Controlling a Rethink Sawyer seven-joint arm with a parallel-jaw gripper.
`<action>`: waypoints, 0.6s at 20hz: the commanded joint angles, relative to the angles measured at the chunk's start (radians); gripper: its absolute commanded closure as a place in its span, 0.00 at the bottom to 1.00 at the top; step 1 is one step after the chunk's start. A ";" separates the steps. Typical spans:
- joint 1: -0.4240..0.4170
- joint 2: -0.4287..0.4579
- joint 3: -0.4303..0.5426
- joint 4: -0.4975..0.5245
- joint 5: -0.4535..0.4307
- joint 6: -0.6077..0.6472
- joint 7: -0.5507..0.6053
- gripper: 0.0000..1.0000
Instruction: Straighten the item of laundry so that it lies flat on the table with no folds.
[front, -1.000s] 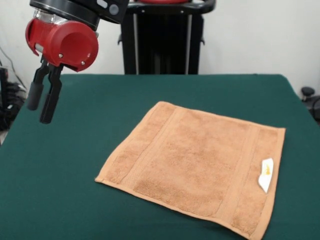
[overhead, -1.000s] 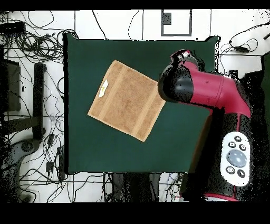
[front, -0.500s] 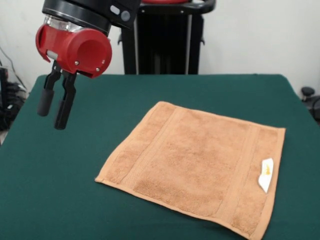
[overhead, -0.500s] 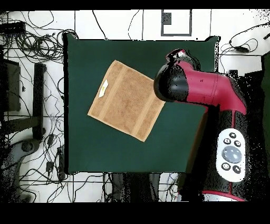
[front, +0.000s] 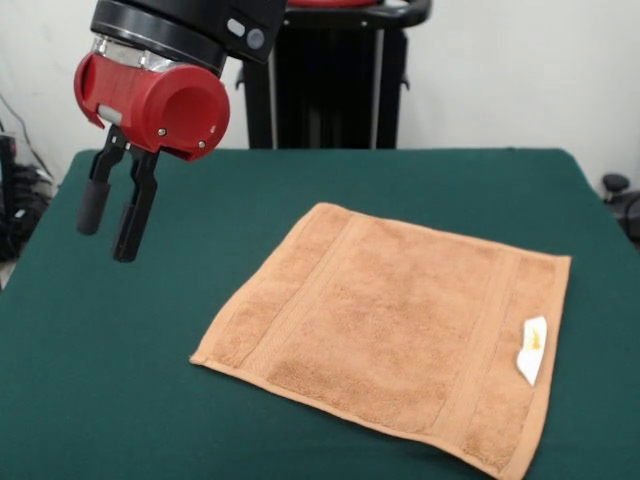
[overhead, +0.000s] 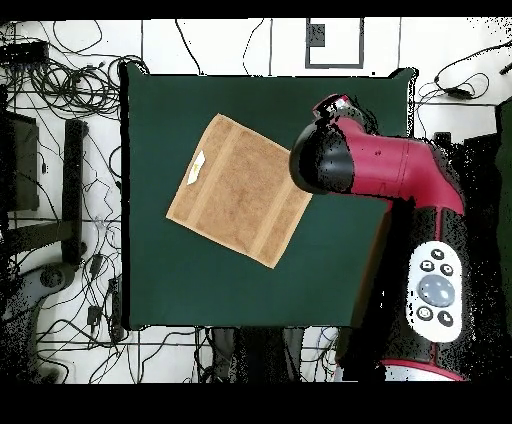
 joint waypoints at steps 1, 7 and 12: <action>0.002 -0.011 0.147 0.049 -0.039 0.084 -0.194 0.00; -0.003 -0.018 0.152 0.040 -0.036 0.102 -0.206 0.00; -0.007 -0.018 0.159 0.036 -0.037 0.113 -0.215 0.00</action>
